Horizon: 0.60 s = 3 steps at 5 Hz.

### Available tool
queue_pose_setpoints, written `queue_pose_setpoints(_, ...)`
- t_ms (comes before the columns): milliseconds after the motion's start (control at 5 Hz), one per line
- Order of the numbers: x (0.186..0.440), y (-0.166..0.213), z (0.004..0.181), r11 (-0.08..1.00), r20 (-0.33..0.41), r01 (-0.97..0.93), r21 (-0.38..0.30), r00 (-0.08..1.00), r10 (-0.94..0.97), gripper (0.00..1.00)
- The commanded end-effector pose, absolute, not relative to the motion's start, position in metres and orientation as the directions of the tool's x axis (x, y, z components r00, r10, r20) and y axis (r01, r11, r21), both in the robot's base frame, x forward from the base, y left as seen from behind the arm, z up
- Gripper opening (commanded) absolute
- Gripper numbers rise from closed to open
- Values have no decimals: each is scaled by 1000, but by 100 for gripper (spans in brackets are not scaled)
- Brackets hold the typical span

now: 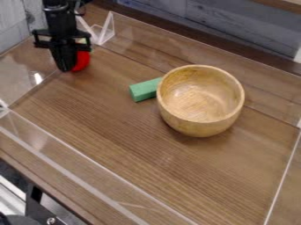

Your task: Move the red object to the left side of the table

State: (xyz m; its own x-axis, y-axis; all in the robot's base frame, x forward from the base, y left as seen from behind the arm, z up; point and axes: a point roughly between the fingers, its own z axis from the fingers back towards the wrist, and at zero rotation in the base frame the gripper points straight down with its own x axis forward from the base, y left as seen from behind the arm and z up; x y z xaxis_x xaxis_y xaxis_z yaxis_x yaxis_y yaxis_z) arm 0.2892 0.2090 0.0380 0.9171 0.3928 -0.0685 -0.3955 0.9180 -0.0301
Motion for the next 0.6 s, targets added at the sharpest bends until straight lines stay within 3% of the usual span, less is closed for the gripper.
queue_pose_setpoints(0,300,215,46,920,-28,-391,-10,920,391,0)
queue_pose_setpoints(400,310,208,48,941,-46,-338,-14,940,337,0)
